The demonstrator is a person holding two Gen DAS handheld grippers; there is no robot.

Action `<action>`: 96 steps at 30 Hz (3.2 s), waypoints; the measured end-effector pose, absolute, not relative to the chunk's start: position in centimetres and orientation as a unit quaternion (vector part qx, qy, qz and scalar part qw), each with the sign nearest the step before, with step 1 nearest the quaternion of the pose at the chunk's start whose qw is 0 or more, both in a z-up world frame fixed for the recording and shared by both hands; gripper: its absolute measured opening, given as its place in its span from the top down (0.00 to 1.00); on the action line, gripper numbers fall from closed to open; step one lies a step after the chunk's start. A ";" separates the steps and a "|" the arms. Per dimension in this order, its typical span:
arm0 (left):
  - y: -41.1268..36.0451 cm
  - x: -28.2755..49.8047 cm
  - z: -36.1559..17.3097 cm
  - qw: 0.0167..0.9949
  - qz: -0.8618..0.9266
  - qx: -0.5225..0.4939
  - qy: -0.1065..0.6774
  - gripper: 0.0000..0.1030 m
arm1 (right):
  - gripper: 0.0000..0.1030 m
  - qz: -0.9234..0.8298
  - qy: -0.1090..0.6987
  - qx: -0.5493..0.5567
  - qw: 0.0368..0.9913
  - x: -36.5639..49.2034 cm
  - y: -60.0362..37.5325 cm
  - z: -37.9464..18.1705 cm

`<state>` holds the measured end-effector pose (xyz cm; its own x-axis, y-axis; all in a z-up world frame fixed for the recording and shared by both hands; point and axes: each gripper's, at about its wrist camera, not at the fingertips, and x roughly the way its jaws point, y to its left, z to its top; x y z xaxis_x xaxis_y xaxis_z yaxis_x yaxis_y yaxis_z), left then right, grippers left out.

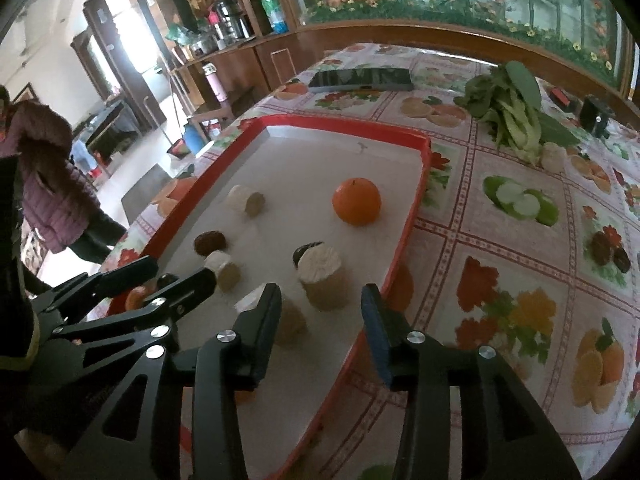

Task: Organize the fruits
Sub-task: 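Move both grippers back toward the remaining fruits on the table, then grasp an orange with the right gripper while the left gripper grasps a dark date, then carry the orange and date with both grippers over the tray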

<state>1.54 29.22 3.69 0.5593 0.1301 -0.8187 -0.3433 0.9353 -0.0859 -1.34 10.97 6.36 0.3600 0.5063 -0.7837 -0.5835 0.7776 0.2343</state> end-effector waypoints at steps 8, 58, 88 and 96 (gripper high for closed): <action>26.4 0.3 5.2 0.882 0.131 -0.116 0.438 0.23 | 0.48 0.318 0.468 -0.015 0.825 -3.5 6.7 6.6; -6.0 10.7 4.0 0.865 -0.057 -0.013 0.498 0.22 | 0.71 0.166 0.433 0.049 0.885 6.6 -28.3 4.6; -8.6 13.7 1.5 0.865 -0.123 -0.061 0.483 0.74 | 0.70 0.166 0.415 0.059 0.893 4.4 -29.7 4.5; -5.7 10.1 1.5 0.866 -0.114 -0.058 0.483 0.74 | 0.70 0.163 0.425 0.048 0.889 2.3 -27.7 4.8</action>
<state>10.14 -5.69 1.54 0.5080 -0.2543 -0.8229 0.1420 0.9671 -0.2112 2.32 -27.74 4.77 0.5861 0.3308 -0.7396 -0.2488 0.9422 0.2242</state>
